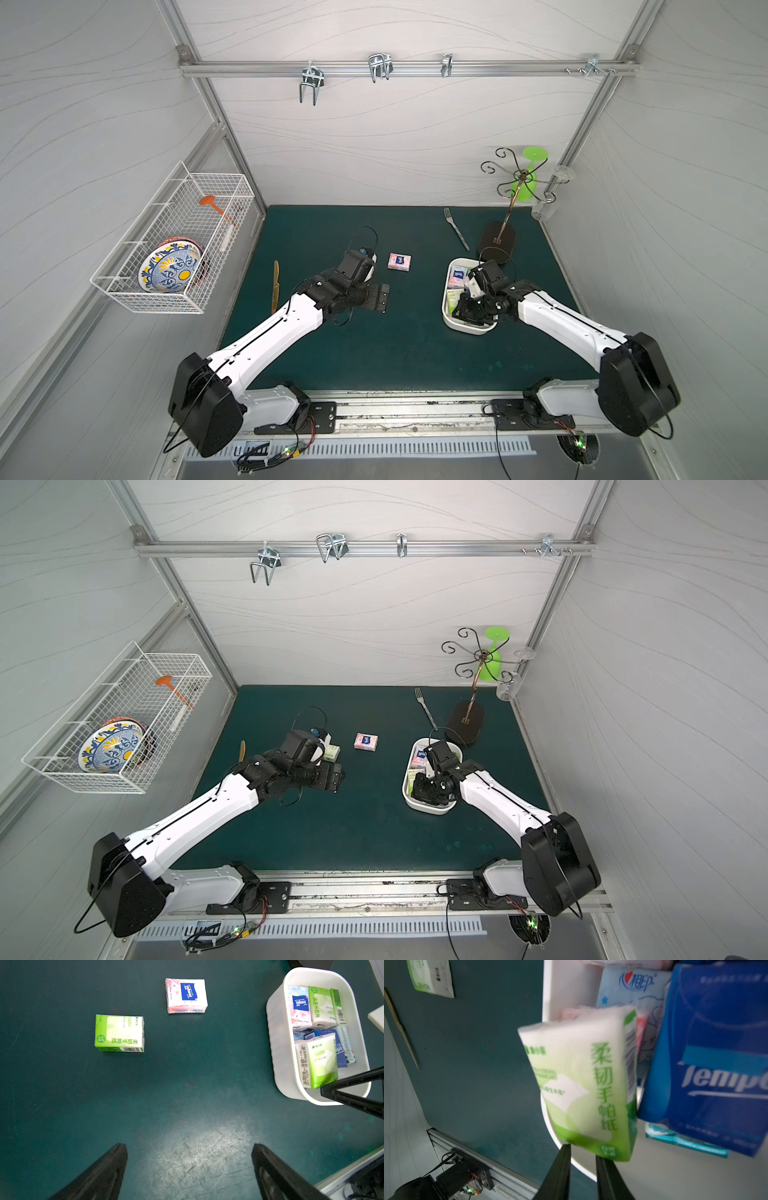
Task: Put the pocket tissues into the storage box
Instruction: Place the pocket tissues in the storage box, then pick up the pocket tissues from the center of the board.
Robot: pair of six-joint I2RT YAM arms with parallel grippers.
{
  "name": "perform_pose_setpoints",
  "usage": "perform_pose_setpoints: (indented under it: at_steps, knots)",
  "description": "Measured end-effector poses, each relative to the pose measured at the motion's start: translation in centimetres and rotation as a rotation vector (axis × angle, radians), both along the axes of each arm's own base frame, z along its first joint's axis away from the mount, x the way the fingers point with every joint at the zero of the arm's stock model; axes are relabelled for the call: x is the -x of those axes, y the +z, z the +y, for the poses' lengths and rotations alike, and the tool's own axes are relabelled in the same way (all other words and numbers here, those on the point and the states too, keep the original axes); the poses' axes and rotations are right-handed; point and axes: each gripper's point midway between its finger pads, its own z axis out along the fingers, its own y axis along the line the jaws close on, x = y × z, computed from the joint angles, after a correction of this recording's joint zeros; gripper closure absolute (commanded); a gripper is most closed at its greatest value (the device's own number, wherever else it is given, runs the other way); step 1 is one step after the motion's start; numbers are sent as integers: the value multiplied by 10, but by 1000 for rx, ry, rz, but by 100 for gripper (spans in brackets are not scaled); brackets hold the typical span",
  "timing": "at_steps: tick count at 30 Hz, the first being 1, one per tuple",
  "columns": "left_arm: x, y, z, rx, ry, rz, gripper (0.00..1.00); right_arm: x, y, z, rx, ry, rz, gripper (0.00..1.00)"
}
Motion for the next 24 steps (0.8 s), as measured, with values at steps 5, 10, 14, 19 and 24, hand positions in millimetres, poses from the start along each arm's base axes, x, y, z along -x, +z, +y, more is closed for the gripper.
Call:
perform_pose_setpoints:
  at_steps: [5,10,14,19,24]
  knots:
    - [0,0,0,0,0,-1,2,1,-4,-2,14,-12,8,70]
    - [0,1,0,1,0,-2,2,5,-6,-2,6,-12,25,65]
    - [0,1,0,2,0,-3,2,4,18,0,-25,-2,-23,56]
    - [-4,1,-3,-1,1,0,0,-14,89,0,-65,-4,-231,1]
    - [-23,1,-12,-12,13,4,0,-28,125,-27,-58,-157,-355,1]
